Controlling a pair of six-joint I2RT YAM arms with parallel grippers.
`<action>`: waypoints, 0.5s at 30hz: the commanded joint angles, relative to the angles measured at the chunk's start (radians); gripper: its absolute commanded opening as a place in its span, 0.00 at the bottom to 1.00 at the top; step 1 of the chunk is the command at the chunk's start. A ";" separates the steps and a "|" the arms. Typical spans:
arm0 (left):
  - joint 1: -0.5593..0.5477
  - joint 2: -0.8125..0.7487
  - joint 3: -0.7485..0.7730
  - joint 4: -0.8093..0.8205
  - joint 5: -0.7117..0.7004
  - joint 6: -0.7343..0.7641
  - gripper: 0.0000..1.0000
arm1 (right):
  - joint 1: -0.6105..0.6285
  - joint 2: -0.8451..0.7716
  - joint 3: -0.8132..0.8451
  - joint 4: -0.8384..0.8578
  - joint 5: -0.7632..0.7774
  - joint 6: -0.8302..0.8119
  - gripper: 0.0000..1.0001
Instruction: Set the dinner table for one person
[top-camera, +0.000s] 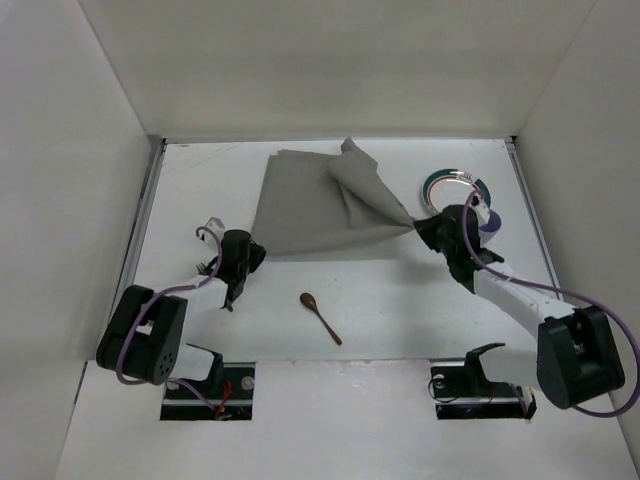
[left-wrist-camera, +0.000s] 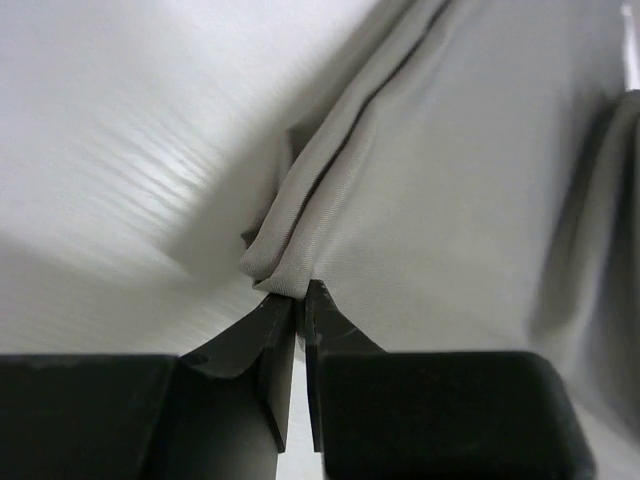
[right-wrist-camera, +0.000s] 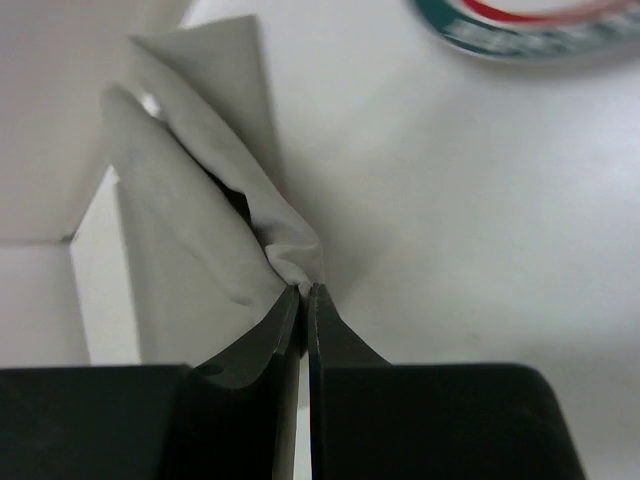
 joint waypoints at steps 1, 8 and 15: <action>-0.009 -0.071 -0.014 0.031 -0.088 0.017 0.04 | -0.041 -0.040 -0.122 0.184 0.043 0.189 0.03; 0.002 -0.188 -0.080 -0.018 -0.098 0.035 0.04 | -0.026 -0.073 -0.162 0.040 0.133 0.096 0.05; 0.004 -0.384 -0.148 -0.150 -0.101 0.063 0.03 | 0.029 -0.202 -0.240 -0.087 0.156 0.060 0.09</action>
